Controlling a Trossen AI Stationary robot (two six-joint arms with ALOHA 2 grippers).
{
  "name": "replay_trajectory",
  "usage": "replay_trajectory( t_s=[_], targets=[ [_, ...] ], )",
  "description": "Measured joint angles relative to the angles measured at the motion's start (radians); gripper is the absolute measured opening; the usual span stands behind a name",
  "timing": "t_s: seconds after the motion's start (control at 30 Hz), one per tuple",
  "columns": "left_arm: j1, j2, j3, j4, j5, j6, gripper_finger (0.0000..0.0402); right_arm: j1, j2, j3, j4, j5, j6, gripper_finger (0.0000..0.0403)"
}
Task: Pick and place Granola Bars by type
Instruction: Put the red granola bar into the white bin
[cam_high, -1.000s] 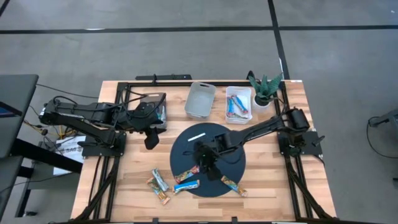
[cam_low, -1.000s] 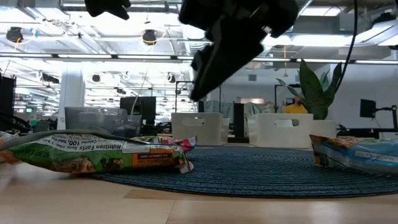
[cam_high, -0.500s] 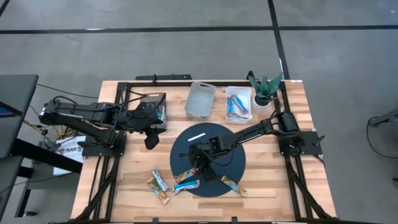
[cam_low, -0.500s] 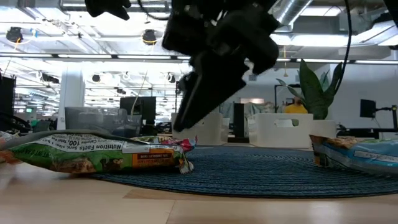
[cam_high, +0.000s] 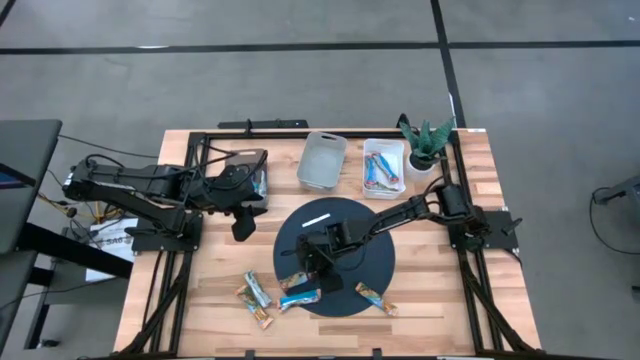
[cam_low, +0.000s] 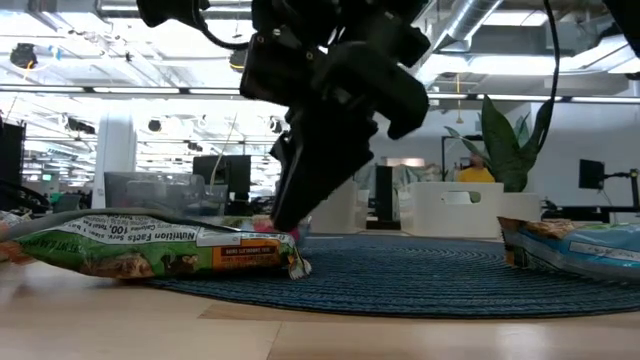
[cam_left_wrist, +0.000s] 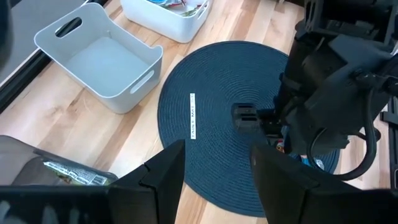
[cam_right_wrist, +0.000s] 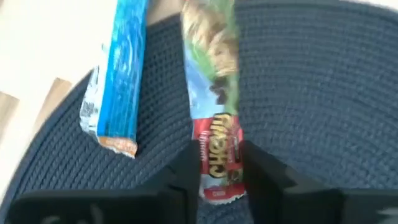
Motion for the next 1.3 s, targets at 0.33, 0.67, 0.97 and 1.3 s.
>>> replay_trajectory(
  t_s=[0.33,0.67,0.97,1.3],
  targets=[
    [0.0,0.0,0.0,0.001,0.0,0.019,0.0171,-0.016,-0.013,0.013,-0.025,0.0,0.024,0.0006],
    [0.0,0.0,0.0,0.0,-0.001,0.02,0.0171,-0.096,-0.035,0.196,-0.164,0.045,0.052,0.0],
    [0.0,0.0,0.0,-0.006,-0.001,0.023,0.0171,-0.236,-0.216,0.231,-0.324,0.16,0.054,0.0],
    [0.0,0.0,0.0,-0.005,-0.002,0.036,0.0171,-0.324,-0.365,0.231,-0.345,0.159,0.053,0.0]
  ],
)
